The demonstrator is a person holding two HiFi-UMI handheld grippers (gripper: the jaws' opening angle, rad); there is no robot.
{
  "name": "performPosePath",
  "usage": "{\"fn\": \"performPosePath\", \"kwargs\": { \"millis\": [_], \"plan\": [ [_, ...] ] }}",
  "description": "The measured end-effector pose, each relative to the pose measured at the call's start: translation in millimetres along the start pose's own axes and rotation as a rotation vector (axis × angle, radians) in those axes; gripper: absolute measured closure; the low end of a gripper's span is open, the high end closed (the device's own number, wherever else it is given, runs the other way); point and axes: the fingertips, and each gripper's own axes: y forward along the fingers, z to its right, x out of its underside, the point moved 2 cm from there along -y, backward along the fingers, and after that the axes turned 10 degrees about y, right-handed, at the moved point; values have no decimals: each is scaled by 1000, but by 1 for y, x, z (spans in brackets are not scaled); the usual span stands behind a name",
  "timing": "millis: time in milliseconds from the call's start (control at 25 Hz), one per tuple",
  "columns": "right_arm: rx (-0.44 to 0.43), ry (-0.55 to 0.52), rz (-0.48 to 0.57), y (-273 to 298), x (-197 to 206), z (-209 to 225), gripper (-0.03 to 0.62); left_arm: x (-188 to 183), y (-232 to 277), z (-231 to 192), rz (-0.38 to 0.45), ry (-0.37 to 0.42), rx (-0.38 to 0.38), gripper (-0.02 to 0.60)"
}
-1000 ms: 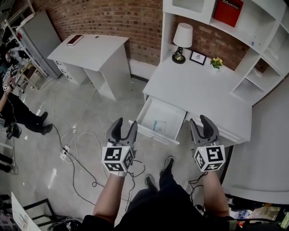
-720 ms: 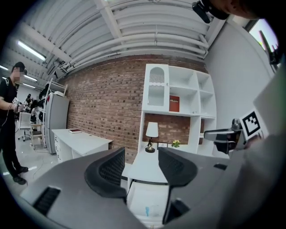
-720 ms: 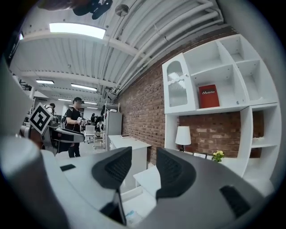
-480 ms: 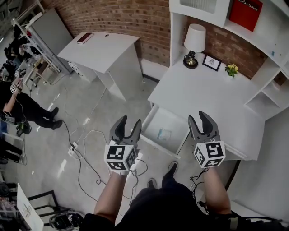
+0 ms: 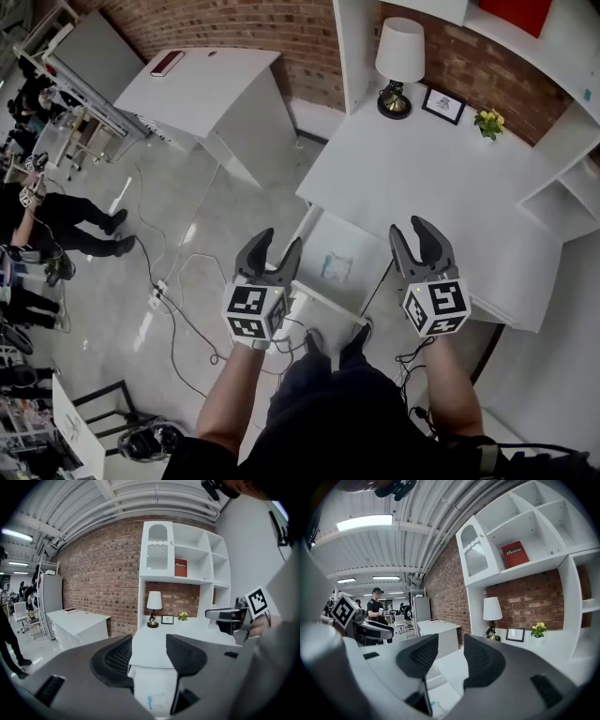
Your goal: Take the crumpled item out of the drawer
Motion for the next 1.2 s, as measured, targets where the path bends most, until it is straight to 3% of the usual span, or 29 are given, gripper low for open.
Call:
{"fn": "performPosePath", "kwargs": {
  "millis": [320, 560, 760, 920, 1200],
  "plan": [
    [70, 55, -31, -1, 19, 38, 425, 32, 58, 25, -93, 85, 131, 367],
    [154, 74, -72, -1, 39, 59, 428, 102, 111, 32, -228, 132, 269, 366],
    [238, 117, -106, 1, 57, 72, 436, 151, 138, 53, -348, 193, 463, 367],
    [289, 141, -111, 5, 68, 78, 436, 184, 154, 76, -428, 332, 654, 367],
    [378, 204, -136, -1, 98, 90, 441, 257, 182, 93, -571, 585, 875, 368]
  ]
}}
